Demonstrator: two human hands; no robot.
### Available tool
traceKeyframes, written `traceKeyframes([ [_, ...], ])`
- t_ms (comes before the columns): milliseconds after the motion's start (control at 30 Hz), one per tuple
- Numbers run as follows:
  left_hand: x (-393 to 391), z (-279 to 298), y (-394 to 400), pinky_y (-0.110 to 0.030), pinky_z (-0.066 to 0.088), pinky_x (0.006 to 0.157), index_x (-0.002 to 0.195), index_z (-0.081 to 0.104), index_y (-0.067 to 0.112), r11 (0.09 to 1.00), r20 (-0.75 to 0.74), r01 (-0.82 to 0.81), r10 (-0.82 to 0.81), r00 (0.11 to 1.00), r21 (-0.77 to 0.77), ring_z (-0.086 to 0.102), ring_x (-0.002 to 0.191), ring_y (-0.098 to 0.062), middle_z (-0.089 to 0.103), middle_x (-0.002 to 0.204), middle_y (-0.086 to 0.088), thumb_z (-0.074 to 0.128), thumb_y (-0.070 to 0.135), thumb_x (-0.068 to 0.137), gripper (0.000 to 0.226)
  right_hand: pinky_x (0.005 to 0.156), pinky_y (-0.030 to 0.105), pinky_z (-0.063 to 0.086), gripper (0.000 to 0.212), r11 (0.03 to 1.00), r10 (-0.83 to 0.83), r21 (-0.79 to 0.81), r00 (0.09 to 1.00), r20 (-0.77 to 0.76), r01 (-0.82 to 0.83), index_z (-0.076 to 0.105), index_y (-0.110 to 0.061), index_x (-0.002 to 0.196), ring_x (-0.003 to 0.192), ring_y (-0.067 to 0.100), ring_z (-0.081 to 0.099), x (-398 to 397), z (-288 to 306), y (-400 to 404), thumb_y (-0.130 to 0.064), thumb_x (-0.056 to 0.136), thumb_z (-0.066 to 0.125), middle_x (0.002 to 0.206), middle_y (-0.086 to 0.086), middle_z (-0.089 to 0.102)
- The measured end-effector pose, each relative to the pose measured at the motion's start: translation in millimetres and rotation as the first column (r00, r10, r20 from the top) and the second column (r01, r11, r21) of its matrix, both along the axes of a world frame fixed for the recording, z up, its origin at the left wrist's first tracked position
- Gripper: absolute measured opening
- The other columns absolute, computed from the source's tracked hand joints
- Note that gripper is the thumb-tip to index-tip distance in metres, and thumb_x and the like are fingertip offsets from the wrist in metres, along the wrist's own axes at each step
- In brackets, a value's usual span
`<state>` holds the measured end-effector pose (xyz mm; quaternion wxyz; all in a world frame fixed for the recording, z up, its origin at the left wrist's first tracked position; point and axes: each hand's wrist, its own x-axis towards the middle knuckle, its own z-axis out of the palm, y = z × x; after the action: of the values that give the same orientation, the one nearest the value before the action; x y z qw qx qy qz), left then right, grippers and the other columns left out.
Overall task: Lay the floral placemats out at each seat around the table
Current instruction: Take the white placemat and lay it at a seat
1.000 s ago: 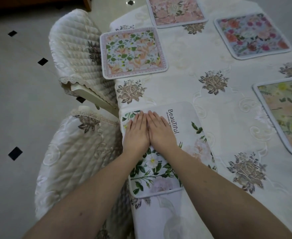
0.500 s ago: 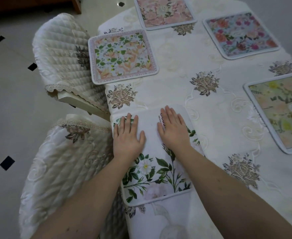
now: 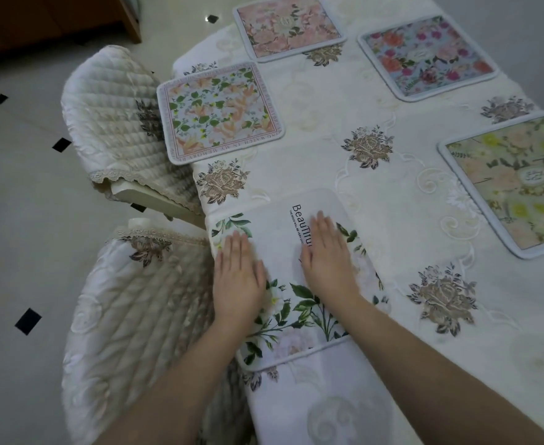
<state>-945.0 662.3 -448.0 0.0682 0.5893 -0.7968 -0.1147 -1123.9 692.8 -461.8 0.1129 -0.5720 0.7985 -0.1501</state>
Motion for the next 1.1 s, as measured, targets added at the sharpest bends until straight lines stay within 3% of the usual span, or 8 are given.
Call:
traceKeyframes([
  [67,-12.4,-0.8,26.4,-0.04,0.015,0.123,0.153,0.028,0.002,0.997,-0.057,0.072,-0.072,0.996,0.004,0.023,0.15,-0.026,0.025,0.161,-0.013,0.031,0.029,0.101,0.058,0.12,0.031,0.002,0.057,0.998,0.059,0.022,0.998,0.036,-0.06,0.021,-0.008,0.155,0.152,0.02,0.012,38.1,-3.3,15.0,-0.027,0.102,0.027,0.164,0.008,0.015],
  [133,-15.4,-7.6,50.0,-0.037,0.006,0.124,0.155,0.02,0.004,0.979,-0.018,0.19,-0.189,0.982,0.075,0.013,0.152,-0.025,0.009,0.163,-0.008,0.037,0.025,0.101,0.061,0.12,0.033,-0.001,0.057,0.989,0.113,0.103,0.994,-0.015,-0.111,0.018,-0.009,0.155,0.152,0.02,0.008,58.2,-9.3,33.5,-0.028,0.101,0.023,0.165,0.006,0.012],
  [200,-7.4,-14.8,63.1,-0.035,0.0,0.123,0.156,0.016,0.007,0.96,0.039,0.255,-0.261,0.965,0.113,0.008,0.153,-0.023,0.003,0.163,-0.004,0.033,0.027,0.102,0.06,0.122,0.037,0.008,0.059,0.987,0.118,0.123,0.99,-0.077,-0.108,0.027,-0.01,0.153,0.15,0.02,0.019,58.9,-9.2,48.5,-0.031,0.098,0.019,0.162,0.005,0.022],
  [333,9.6,-12.6,65.2,-0.041,0.015,0.123,0.155,0.027,0.013,0.96,0.05,0.26,-0.266,0.963,0.101,0.019,0.151,-0.019,0.022,0.162,-0.002,0.022,0.038,0.1,0.06,0.121,0.038,0.014,0.057,0.991,0.063,0.126,0.995,-0.079,-0.053,0.036,-0.015,0.151,0.147,0.019,0.029,37.7,-5.1,68.9,-0.038,0.1,0.024,0.159,0.003,0.031],
  [533,56.8,-17.8,60.0,-0.032,-0.006,0.123,0.158,-0.002,0.022,0.944,0.196,0.283,-0.314,0.929,0.172,-0.009,0.152,-0.013,-0.007,0.165,0.005,0.007,0.058,0.097,0.071,0.122,0.036,0.004,0.059,0.986,-0.043,0.156,0.995,-0.093,0.058,0.028,-0.015,0.154,0.151,0.019,0.016,0.9,-5.7,108.7,-0.038,0.101,0.018,0.162,0.005,0.023],
  [767,85.3,0.7,67.1,-0.036,-0.006,0.123,0.155,-0.016,0.02,0.947,0.313,0.181,-0.262,0.913,0.267,-0.014,0.151,-0.013,-0.016,0.165,0.003,0.009,0.064,0.098,0.076,0.123,0.033,0.002,0.056,0.974,-0.074,0.208,0.993,-0.089,0.092,0.014,-0.009,0.156,0.152,0.02,0.008,-23.6,2.4,137.5,-0.031,0.105,0.024,0.165,0.008,0.011],
  [967,81.3,38.9,77.3,-0.04,0.005,0.124,0.157,0.012,0.007,0.924,0.443,0.19,-0.331,0.833,0.332,0.009,0.153,-0.022,0.015,0.165,-0.009,0.015,0.052,0.104,0.069,0.121,0.036,0.015,0.059,0.929,-0.069,0.356,0.993,-0.093,0.098,0.021,-0.004,0.154,0.15,0.023,0.018,-29.1,33.8,140.3,-0.033,0.102,0.03,0.163,0.013,0.017],
  [1100,73.8,72.1,91.5,-0.043,0.03,0.112,0.144,0.041,0.009,0.923,0.459,0.241,-0.362,0.811,0.301,0.041,0.137,-0.026,0.05,0.146,-0.01,0.019,0.05,0.104,0.061,0.102,0.039,0.04,0.048,0.879,-0.046,0.473,0.998,-0.052,0.065,0.047,-0.005,0.133,0.125,0.029,0.05,-35.8,63.3,141.9,-0.037,0.099,0.036,0.139,0.015,0.05],
])
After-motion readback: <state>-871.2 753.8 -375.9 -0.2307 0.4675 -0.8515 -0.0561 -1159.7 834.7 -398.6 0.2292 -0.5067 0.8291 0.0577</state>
